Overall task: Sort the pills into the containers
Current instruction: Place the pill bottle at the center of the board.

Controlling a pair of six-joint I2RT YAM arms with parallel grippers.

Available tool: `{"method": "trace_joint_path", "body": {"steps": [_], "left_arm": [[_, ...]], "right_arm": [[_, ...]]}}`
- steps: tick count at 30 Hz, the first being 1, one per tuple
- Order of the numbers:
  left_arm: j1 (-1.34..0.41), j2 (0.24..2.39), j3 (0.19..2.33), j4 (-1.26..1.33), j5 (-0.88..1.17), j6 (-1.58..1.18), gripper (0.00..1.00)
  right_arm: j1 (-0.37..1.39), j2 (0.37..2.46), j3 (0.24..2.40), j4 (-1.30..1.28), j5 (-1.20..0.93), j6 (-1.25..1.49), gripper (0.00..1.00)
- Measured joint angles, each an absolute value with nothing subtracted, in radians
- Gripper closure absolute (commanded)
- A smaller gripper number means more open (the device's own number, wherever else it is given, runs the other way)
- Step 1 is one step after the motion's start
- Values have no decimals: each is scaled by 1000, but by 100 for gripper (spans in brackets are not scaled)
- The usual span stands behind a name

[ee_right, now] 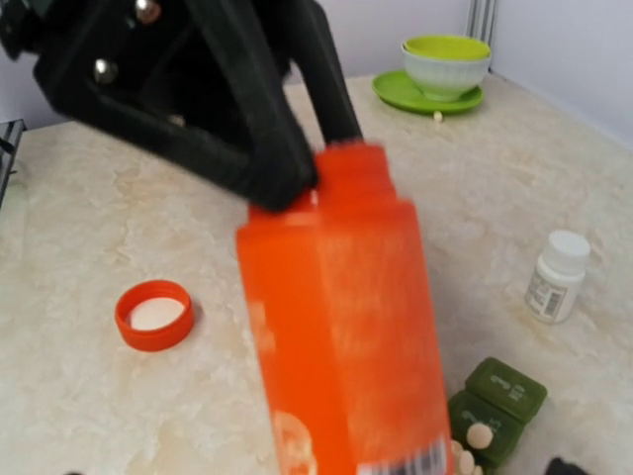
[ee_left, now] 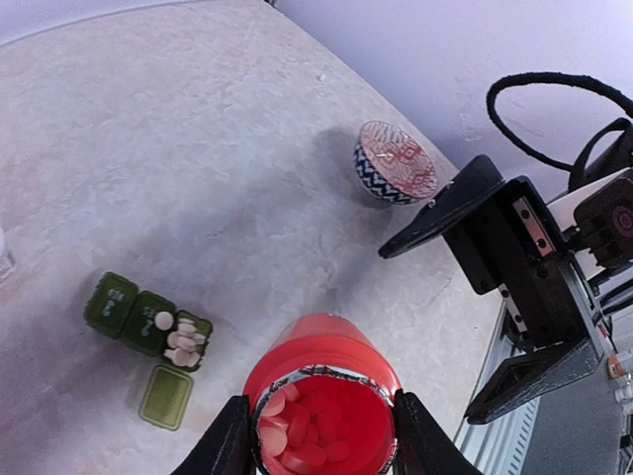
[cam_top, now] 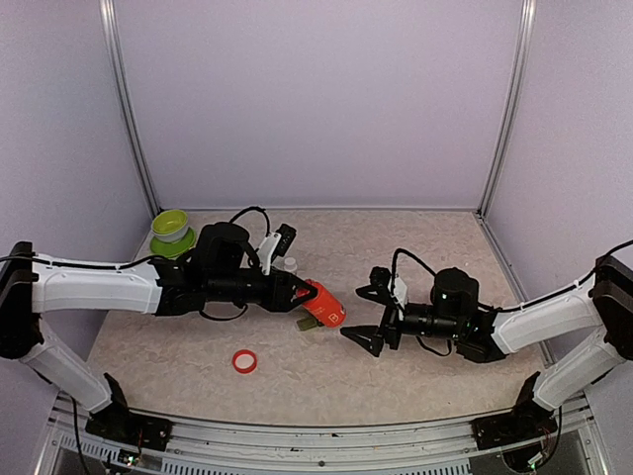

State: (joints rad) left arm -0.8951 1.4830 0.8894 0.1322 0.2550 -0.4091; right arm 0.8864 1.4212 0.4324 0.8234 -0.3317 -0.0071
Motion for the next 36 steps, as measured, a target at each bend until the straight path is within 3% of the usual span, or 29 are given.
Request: {"method": "trace_joint_path", "body": {"steps": [10,17,32,36], "left_arm": [[-848,1409,887,-37,51,-353,57],[-844,1407,886,-120,-94,-346,56],[-884,1576,934,-158,-290,-322,53],[-892,1581,937,-157,-298,-318,47]], "right_arm": [[887,1439,561,617,-208,48,13],[890,1567,696,517,-80,86,24],[982,1843,1011,254,153,187,31],[986,1858,1018,199,176,230,33]]}}
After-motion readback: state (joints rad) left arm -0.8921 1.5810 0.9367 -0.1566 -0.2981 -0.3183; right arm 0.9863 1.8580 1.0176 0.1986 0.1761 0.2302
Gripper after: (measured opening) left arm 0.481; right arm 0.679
